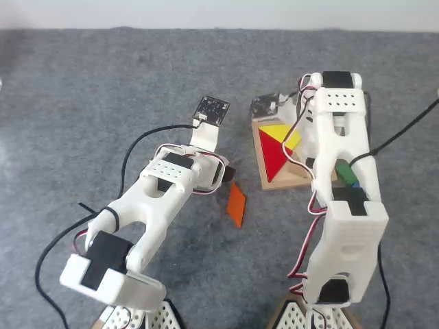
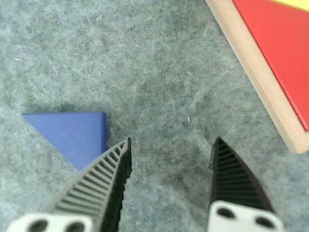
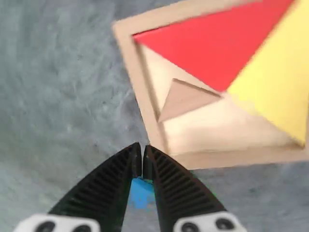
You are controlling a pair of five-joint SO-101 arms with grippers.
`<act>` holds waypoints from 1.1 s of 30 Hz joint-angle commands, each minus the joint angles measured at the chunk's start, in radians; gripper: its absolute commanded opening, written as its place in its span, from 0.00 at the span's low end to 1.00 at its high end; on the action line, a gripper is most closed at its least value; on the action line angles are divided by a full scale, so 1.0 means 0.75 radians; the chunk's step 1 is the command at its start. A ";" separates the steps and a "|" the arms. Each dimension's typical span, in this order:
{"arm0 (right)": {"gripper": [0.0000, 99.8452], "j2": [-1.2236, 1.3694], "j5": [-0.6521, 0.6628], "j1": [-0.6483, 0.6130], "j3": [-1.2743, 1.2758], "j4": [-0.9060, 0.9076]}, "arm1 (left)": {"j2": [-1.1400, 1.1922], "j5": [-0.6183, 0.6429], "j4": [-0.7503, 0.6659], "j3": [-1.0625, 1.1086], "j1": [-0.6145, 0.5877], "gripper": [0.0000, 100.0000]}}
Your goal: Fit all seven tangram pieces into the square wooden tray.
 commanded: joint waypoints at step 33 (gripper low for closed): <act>0.06 -0.048 0.141 -0.247 -0.031 -0.032 | -0.025 0.194 0.023 -0.111 -0.178 0.26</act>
